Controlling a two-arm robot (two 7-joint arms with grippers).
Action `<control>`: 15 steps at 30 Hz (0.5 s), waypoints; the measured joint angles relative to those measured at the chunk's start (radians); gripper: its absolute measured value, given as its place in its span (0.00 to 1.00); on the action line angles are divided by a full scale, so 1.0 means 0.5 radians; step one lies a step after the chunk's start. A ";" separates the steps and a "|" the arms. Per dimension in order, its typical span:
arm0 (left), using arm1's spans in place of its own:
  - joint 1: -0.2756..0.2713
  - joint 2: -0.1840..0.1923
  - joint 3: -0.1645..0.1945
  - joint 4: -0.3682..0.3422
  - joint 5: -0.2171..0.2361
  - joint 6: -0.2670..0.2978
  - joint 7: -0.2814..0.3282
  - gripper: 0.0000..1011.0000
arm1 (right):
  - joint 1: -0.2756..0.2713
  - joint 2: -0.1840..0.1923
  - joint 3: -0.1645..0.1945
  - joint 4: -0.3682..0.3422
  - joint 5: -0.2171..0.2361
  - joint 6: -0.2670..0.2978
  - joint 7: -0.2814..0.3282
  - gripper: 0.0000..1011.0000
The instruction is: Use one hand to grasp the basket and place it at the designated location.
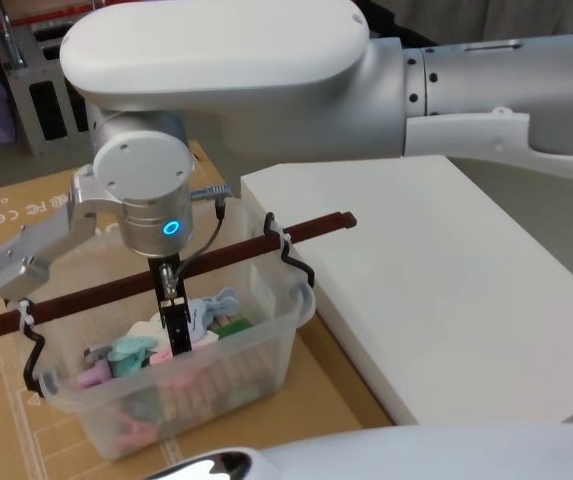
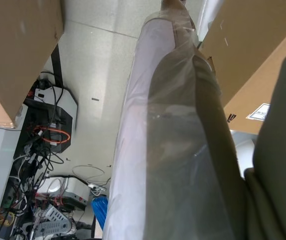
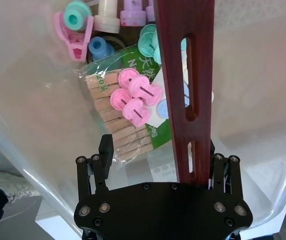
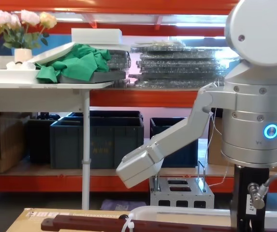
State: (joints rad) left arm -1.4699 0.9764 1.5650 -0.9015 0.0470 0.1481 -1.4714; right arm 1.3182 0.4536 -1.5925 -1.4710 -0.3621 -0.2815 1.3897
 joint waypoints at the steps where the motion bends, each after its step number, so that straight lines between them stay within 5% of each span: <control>1: 0.000 0.000 0.000 0.000 0.000 0.000 0.000 0.00 | 0.000 0.000 0.000 0.000 0.000 0.000 0.000 0.99; 15: 0.000 0.000 0.000 0.000 0.000 0.000 0.000 0.00 | -0.006 -0.009 0.018 0.068 0.015 0.000 0.002 0.93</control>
State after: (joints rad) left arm -1.4699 0.9764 1.5649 -0.9015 0.0470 0.1481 -1.4713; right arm 1.3153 0.4489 -1.5834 -1.4370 -0.3548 -0.2814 1.3907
